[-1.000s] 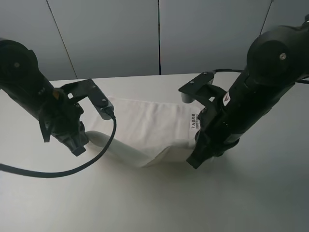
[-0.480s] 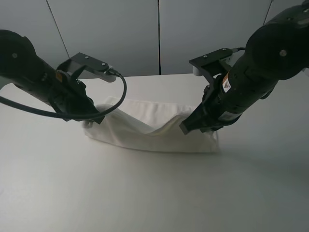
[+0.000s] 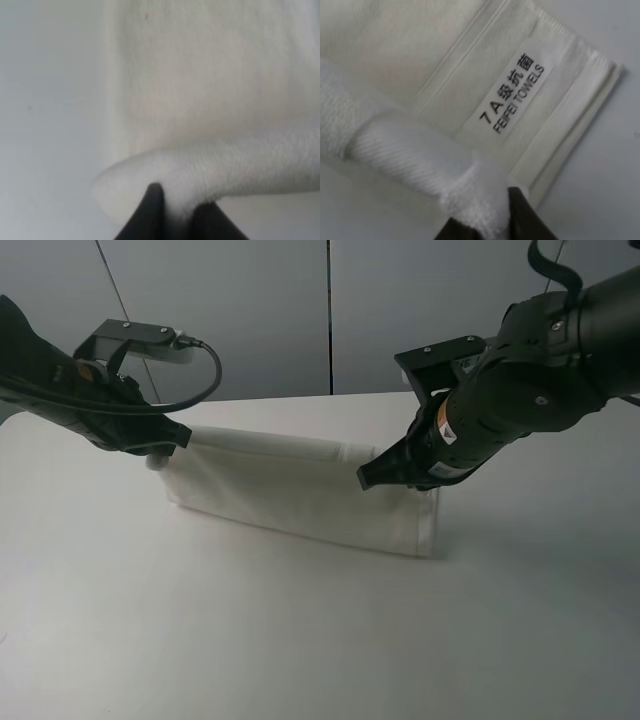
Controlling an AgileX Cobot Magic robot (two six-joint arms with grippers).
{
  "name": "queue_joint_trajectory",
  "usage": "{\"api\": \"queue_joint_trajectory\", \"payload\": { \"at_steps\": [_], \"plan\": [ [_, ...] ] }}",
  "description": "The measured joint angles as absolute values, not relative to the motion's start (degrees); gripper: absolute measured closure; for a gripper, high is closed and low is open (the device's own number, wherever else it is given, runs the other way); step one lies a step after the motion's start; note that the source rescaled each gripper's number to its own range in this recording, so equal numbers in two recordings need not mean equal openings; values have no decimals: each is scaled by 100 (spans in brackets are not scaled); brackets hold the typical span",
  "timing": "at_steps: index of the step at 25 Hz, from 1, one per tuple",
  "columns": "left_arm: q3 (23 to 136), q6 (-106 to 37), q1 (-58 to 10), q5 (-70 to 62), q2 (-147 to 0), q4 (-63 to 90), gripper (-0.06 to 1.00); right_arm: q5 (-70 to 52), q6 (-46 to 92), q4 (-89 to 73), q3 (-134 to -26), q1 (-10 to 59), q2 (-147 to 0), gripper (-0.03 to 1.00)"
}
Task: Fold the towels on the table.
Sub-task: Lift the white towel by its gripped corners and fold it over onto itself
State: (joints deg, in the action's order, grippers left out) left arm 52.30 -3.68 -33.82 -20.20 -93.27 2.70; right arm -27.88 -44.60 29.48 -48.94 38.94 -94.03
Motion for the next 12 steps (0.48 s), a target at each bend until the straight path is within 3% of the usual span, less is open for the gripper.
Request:
{"api": "queue_joint_trajectory", "payload": {
  "at_steps": [2,3,4,6,7,8,9,12],
  "plan": [
    [5230,-368,-3372,-1872,-9327,257,69,-2738,-4813,3391,-4894,3894,-9423,96],
    [5230,-357,-3358,-1793,-9327,223,55,-2725,-4935,3555,-4894,3894,-9437,90],
    [5230,-357,-3349,-1724,-9327,183,39,-2716,-5080,3731,-4894,3894,-9437,78],
    [5230,-357,-3325,-1509,-9327,144,8,-2701,-5386,4016,-4894,3894,-9437,42],
    [5230,-345,-3325,-1424,-9327,132,1,-2697,-5551,4113,-4894,3894,-9437,20],
    [5230,-345,-3325,-1339,-9327,122,-2,-2727,-5770,4243,-4894,3894,-9437,7],
    [5230,-345,-3316,-1291,-9327,122,-2,-2773,-5980,4358,-4894,3894,-9437,2],
    [5230,-335,-3316,-1243,-9327,85,-1,-2965,-6289,4498,-4894,3894,-9437,-3]
  ]
}}
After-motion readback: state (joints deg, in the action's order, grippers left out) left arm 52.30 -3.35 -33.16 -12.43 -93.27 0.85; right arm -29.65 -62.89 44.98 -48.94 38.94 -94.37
